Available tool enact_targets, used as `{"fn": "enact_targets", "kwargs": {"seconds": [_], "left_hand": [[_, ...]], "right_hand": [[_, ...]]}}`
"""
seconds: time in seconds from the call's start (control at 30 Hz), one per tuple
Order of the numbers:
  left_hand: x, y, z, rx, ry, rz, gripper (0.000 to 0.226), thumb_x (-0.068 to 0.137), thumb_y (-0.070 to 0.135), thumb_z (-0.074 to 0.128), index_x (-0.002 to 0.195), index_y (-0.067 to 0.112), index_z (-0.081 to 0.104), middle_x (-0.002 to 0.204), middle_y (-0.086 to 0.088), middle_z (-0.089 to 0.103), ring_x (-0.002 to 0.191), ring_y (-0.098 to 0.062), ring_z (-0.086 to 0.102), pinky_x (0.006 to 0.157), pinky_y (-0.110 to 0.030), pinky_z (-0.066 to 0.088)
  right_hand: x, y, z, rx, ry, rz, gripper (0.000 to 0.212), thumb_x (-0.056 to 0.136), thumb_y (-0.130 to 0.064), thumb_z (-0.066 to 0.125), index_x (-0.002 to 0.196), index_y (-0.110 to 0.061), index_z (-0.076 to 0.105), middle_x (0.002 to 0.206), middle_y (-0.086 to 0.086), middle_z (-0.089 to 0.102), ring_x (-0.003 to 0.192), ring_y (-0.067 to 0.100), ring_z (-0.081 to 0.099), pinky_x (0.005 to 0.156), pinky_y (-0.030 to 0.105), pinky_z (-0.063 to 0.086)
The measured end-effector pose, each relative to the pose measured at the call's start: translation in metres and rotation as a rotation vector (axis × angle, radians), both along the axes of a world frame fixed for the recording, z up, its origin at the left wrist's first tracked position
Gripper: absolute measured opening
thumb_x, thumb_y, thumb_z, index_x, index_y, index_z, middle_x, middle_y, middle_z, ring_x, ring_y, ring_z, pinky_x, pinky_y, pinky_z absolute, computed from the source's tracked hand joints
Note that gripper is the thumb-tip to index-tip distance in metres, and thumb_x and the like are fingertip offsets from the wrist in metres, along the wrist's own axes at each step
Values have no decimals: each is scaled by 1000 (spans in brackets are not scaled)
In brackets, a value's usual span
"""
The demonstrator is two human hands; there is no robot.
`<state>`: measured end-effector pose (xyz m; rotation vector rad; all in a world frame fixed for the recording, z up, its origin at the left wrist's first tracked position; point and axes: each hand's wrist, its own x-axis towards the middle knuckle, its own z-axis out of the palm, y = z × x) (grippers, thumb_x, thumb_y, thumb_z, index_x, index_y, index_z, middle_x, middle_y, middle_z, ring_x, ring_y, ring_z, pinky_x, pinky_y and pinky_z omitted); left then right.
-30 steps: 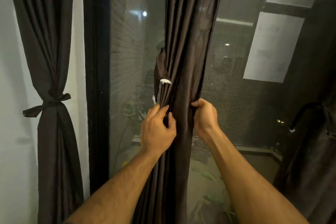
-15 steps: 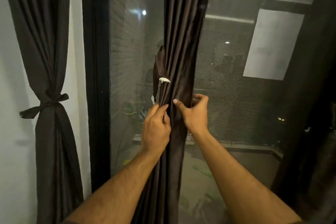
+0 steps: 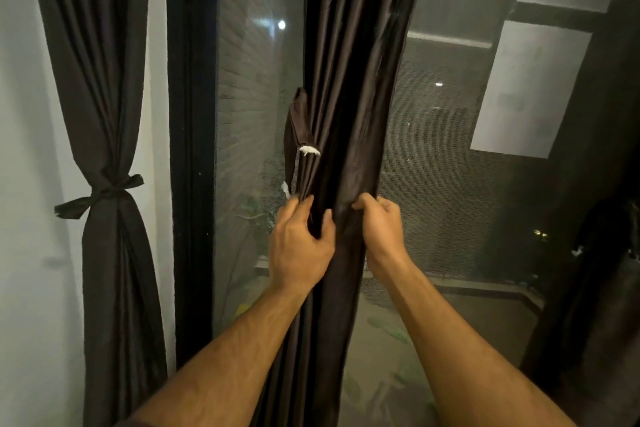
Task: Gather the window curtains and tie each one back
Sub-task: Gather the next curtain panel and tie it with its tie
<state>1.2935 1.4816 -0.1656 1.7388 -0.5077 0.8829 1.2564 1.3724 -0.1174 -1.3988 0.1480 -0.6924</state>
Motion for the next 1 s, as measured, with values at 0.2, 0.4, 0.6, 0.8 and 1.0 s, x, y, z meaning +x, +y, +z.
{"fn": "enact_targets", "kwargs": {"seconds": [0.2, 0.4, 0.6, 0.8, 1.0], "left_hand": [[-1, 5, 1, -35, -71, -62, 33, 93, 37, 72, 108, 7, 72, 96, 0, 66, 84, -17, 65, 73, -34, 57], [-4, 1, -2, -52, -134, 6, 6, 90, 7, 75, 94, 4, 71, 87, -1, 65, 72, -7, 53, 67, -12, 38], [-3, 0, -2, -84, -89, 10, 19, 91, 3, 68, 101, 15, 57, 93, -2, 61, 79, -13, 54, 66, -18, 36], [-10, -8, -5, 28, -76, -75, 36, 89, 13, 67, 124, 14, 57, 103, -5, 72, 90, -23, 70, 71, -43, 58], [-15, 12, 18, -104, -77, -187, 17, 76, 11, 63, 87, 17, 50, 82, 7, 64, 70, -9, 63, 59, -33, 54]], "right_hand": [[0, 7, 11, 249, 64, 173, 22, 90, -1, 48, 96, -2, 69, 78, 12, 72, 70, 24, 69, 69, 35, 58], [15, 3, 1, -102, 82, -178, 10, 93, -7, 61, 100, -4, 66, 101, 23, 73, 82, 23, 69, 79, 41, 57], [-12, 22, 5, -431, -145, -340, 29, 95, -38, 72, 110, -18, 57, 83, -9, 63, 72, -1, 64, 73, 28, 55], [-5, 33, 24, -677, -26, -118, 55, 84, -52, 77, 128, -27, 56, 107, -12, 72, 98, 5, 70, 86, 33, 59], [-3, 17, 30, -810, -29, -236, 11, 98, -13, 54, 107, -19, 57, 85, -9, 66, 73, 3, 63, 64, 28, 49]]}}
